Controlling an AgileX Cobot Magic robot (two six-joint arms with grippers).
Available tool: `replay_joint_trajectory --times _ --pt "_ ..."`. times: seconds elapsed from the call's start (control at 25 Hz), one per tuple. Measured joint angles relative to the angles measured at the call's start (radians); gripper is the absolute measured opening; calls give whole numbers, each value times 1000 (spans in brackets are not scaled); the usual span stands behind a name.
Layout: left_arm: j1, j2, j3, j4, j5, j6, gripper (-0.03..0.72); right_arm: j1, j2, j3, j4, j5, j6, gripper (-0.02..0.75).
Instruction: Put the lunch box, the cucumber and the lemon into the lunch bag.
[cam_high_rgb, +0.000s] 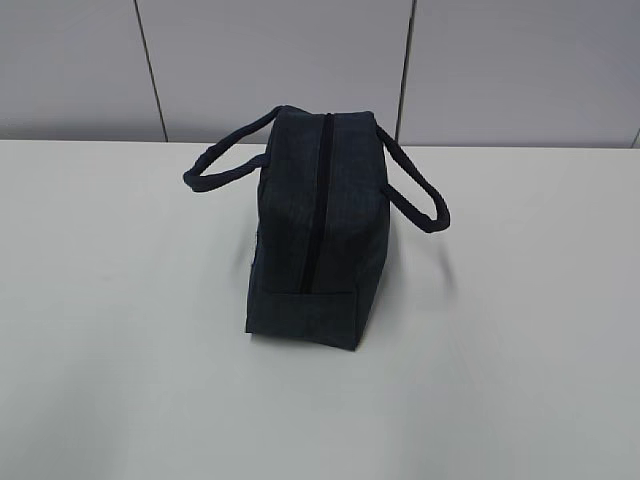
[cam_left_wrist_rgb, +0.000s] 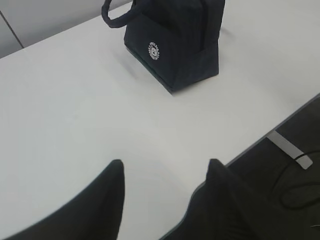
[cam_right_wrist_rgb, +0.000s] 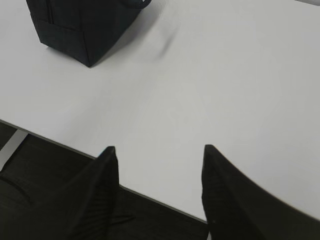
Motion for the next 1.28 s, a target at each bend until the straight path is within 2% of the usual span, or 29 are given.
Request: replay_joint_trajectory --times 0.36,0.56,0.76,1.28 --pt "0 -154 76 7 89 -2 364 0 -154 98 -42 16 11 401" --pt "0 -160 79 18 89 -23 363 0 -165 155 -44 13 28 402" --pt "0 -160 79 34 89 -25 361 0 -165 187 -41 -59 30 401" --pt "0 -160 98 77 73 -27 305 0 -165 208 -38 -104 32 401"
